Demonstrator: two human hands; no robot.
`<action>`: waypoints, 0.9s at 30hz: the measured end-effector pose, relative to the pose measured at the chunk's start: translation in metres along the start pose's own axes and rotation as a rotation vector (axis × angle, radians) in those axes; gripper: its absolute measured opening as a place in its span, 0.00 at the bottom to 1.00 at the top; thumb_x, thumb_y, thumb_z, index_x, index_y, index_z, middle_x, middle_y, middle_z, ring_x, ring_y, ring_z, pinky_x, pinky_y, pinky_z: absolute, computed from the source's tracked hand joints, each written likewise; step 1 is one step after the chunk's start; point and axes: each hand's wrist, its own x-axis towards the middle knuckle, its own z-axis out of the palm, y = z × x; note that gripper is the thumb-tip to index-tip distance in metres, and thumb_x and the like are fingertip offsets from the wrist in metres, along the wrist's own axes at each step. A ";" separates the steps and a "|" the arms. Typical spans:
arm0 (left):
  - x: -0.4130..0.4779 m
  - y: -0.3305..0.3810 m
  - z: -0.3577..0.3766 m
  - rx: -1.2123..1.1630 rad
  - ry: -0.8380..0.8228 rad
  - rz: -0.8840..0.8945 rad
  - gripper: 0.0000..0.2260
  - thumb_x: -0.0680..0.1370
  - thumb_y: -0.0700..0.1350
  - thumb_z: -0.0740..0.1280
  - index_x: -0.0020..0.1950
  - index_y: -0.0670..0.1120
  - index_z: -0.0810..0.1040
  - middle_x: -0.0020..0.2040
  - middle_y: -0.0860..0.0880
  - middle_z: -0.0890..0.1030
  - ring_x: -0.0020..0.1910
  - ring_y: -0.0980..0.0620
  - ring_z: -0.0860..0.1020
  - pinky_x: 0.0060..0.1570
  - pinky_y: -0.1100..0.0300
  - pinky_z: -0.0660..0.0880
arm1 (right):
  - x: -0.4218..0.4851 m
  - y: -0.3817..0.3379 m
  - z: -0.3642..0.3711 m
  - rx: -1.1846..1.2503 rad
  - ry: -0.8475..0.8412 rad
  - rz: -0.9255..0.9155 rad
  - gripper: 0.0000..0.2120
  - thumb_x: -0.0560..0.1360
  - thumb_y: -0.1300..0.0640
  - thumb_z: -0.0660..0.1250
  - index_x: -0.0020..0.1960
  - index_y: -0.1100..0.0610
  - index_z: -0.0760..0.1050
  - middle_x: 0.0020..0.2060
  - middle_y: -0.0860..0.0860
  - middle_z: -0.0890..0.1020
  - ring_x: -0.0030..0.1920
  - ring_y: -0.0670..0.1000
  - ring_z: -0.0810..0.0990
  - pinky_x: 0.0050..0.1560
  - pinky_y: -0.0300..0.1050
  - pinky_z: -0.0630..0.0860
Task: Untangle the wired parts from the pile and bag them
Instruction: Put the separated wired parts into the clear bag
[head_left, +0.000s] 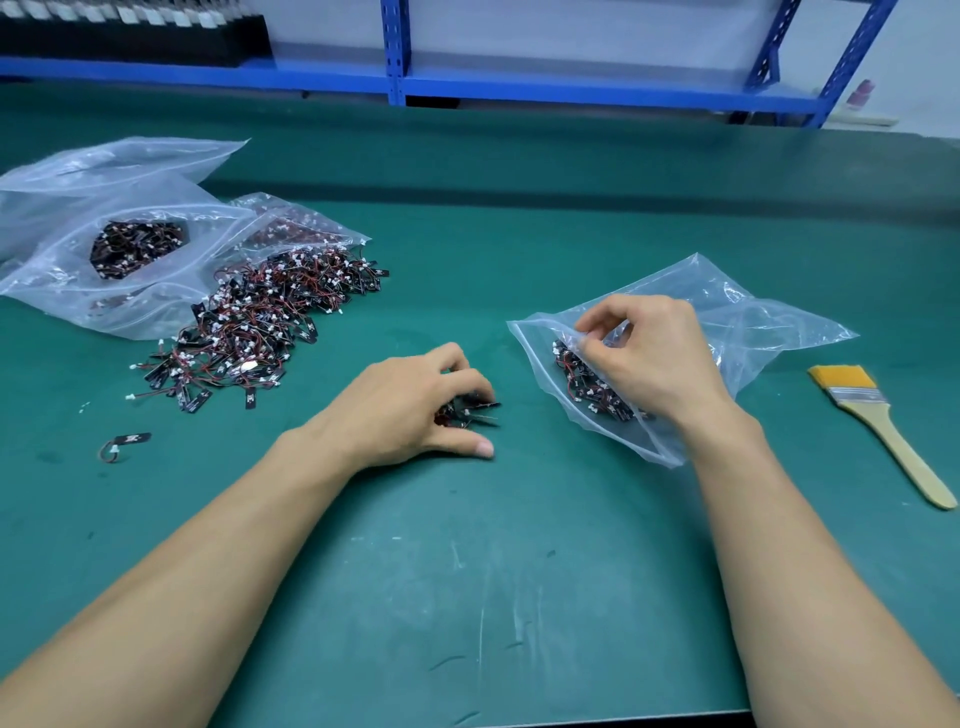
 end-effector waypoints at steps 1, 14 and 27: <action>0.001 0.000 0.001 0.003 0.033 0.012 0.23 0.72 0.73 0.59 0.58 0.60 0.75 0.53 0.59 0.72 0.44 0.55 0.76 0.42 0.55 0.74 | 0.000 0.000 -0.001 0.006 0.005 0.000 0.03 0.72 0.56 0.72 0.43 0.47 0.83 0.32 0.37 0.81 0.34 0.40 0.76 0.41 0.42 0.76; 0.031 0.041 0.005 -0.604 0.360 -0.328 0.08 0.76 0.47 0.73 0.38 0.48 0.80 0.25 0.57 0.76 0.23 0.59 0.72 0.25 0.69 0.69 | 0.001 -0.001 -0.002 0.028 0.011 -0.014 0.06 0.72 0.58 0.72 0.44 0.47 0.83 0.32 0.36 0.80 0.35 0.34 0.75 0.40 0.32 0.71; 0.104 0.119 0.016 -0.467 0.303 -0.357 0.03 0.75 0.44 0.66 0.41 0.48 0.75 0.32 0.52 0.75 0.37 0.43 0.74 0.29 0.56 0.64 | 0.005 -0.005 -0.006 0.289 0.205 0.069 0.08 0.70 0.60 0.71 0.37 0.47 0.81 0.33 0.40 0.83 0.35 0.43 0.80 0.37 0.33 0.73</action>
